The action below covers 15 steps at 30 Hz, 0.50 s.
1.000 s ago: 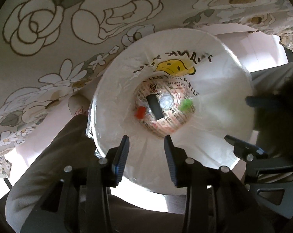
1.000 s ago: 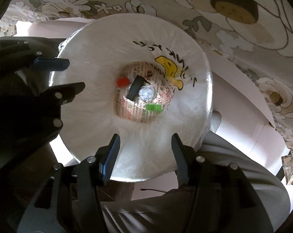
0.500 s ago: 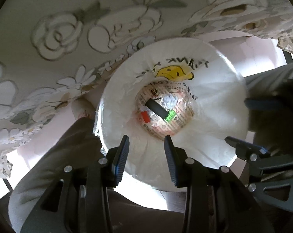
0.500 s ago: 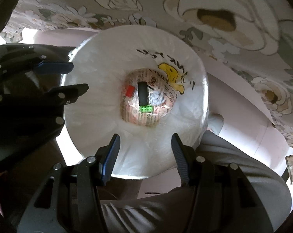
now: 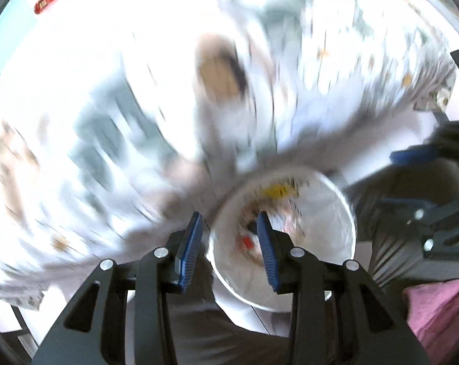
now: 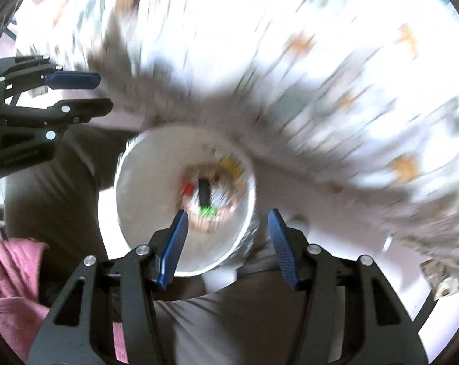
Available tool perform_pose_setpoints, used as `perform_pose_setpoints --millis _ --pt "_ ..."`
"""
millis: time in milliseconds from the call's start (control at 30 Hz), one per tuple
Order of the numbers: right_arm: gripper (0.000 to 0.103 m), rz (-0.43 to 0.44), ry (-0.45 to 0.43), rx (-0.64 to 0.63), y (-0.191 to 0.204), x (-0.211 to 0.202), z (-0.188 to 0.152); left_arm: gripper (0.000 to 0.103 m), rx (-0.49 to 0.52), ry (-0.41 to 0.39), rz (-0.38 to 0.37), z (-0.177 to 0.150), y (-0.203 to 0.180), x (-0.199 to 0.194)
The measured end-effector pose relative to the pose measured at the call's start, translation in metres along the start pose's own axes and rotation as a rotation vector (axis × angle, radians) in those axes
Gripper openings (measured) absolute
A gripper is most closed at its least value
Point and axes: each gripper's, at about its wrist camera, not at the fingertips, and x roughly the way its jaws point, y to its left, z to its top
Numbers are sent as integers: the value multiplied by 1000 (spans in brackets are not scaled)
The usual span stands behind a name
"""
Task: Collect trash
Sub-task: 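Move both tools back to the items on the bed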
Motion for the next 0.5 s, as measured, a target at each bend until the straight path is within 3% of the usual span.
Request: perform_pose_setpoints --millis 100,167,433,500 --pt "56 -10 -90 6 -13 -36 12 40 -5 -63 14 20 5 -27" --pt "56 -28 -151 -6 -19 -60 21 47 -15 -90 22 32 9 -40" --pt "56 -86 -307 -88 -32 -118 54 50 -34 -170 81 95 23 -72" --pt "63 -112 -347 -104 -39 -129 67 51 -51 -192 101 111 30 -76"
